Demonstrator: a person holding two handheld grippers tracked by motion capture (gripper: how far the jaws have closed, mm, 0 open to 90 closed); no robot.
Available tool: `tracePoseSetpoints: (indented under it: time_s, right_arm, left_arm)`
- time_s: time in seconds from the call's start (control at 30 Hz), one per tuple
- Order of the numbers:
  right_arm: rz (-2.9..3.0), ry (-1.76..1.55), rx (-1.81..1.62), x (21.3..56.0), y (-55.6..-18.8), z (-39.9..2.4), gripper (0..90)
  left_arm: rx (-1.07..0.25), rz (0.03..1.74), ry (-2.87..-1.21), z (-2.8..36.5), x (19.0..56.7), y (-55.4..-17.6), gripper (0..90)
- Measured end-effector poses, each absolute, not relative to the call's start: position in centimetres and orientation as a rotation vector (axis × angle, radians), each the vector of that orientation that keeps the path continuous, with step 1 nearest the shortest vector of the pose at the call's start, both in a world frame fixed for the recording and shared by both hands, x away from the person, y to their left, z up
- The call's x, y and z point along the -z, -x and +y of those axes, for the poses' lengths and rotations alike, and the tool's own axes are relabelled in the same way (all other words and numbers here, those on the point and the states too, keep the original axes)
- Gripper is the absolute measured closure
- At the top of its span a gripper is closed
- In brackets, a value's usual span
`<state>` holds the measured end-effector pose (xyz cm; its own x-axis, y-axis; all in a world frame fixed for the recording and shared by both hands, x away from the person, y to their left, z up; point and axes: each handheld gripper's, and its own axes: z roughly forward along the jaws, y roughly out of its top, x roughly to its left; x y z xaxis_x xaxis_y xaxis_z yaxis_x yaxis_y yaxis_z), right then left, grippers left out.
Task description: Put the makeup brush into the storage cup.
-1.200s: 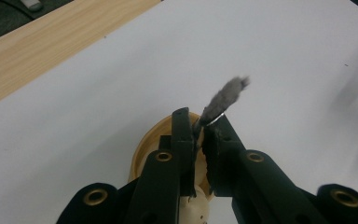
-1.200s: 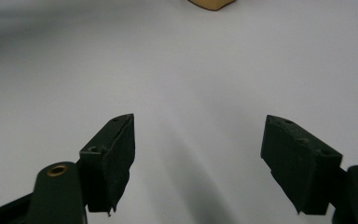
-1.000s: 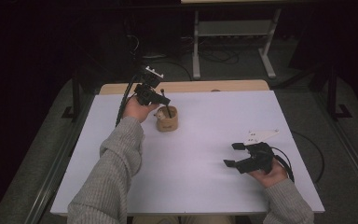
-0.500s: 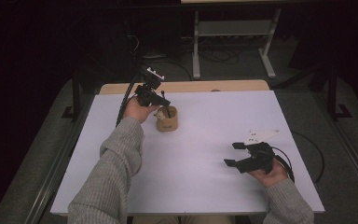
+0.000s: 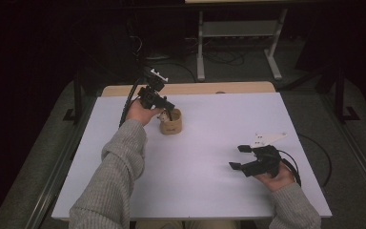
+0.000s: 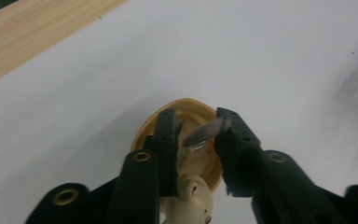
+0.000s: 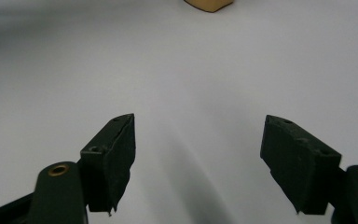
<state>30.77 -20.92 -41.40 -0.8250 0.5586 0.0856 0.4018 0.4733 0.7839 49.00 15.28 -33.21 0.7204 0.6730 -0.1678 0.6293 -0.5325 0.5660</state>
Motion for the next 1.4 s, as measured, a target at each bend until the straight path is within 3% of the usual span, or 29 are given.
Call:
tracePoseSetpoints:
  time_s: [0.37, 1.4]
  right_arm:
    - [2.531, -0.839, -1.276, 41.4, -30.7, -20.8, 25.2]
    - [2.549, -0.844, -1.253, 41.6, -30.8, -20.5, 24.8]
  left_arm:
    - [-0.123, 1.015, -2.268, 16.2, 32.3, -48.7, 54.3]
    - [-0.149, 1.064, -2.145, 21.5, 31.6, -46.9, 46.5]
